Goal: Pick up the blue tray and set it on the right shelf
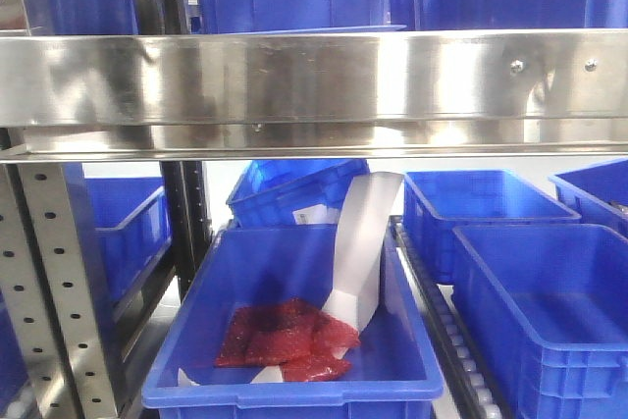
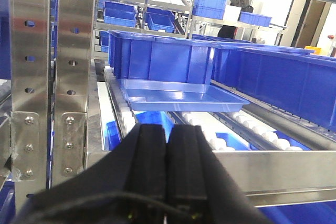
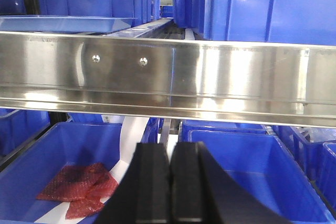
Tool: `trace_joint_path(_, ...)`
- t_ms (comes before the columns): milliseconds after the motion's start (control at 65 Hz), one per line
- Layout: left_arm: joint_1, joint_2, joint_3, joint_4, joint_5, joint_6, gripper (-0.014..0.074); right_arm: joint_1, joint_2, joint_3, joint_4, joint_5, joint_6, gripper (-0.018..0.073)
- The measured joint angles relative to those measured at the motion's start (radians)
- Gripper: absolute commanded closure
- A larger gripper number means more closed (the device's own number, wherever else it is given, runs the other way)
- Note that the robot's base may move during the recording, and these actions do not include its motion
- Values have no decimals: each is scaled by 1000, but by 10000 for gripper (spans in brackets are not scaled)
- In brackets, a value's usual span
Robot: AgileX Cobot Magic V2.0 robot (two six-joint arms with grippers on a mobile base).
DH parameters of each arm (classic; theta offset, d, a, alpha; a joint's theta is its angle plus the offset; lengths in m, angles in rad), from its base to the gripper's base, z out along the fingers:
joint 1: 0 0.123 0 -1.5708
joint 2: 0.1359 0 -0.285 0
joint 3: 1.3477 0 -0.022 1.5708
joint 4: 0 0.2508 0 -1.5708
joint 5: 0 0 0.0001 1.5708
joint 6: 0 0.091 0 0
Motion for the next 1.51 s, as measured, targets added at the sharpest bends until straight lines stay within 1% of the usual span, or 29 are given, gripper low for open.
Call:
trace_joint_path(723,0,0,0,0,0,0,645,0,-2,0,0,2,4,505)
trace_joint_path(769,0,0,1,9,2,0,645,0,-2,0,0,2,4,505)
trace_joint_path(830,0,-2,3,18,9,25,645,0,-2,0,0,2,4,505)
trace_joint_path(861,2,-10,2,8,16,58,645,0,-2,0,0,2,4,505)
trace_joint_path(892,7,-23,7,-23,24,116,645,0,-2,0,0,2,4,505)
trace_joint_path(907,12,-33,10,-41,31,162,645,0,-2,0,0,2,4,505)
trace_joint_path(938,23,-48,22,-100,48,226,645,0,-2,0,0,2,4,505)
trace_joint_path(953,35,-61,31,-139,56,272,645,0,-2,0,0,2,4,505)
trace_joint_path(984,58,-84,53,-198,72,329,645,0,-2,0,0,2,4,505)
trace_joint_path(1015,87,-110,81,-242,83,371,645,0,-2,0,0,2,4,505)
trace_joint_path(1076,149,-161,146,-288,93,405,645,0,-2,0,0,2,4,505)
trace_joint_path(1153,229,-232,236,-312,97,423,645,0,-2,0,0,2,4,505)
trace_joint_path(1245,286,-298,330,-321,99,422,645,0,-2,0,0,2,4,505)
trace_joint_path(1292,300,-307,367,-323,97,411,645,0,-2,0,0,2,4,505)
trace_joint_path(1368,310,-309,427,-313,55,385,645,0,-2,0,0,2,4,505)
trace_joint_path(1507,311,-313,442,-311,-43,360,645,0,-2,0,0,2,4,505)
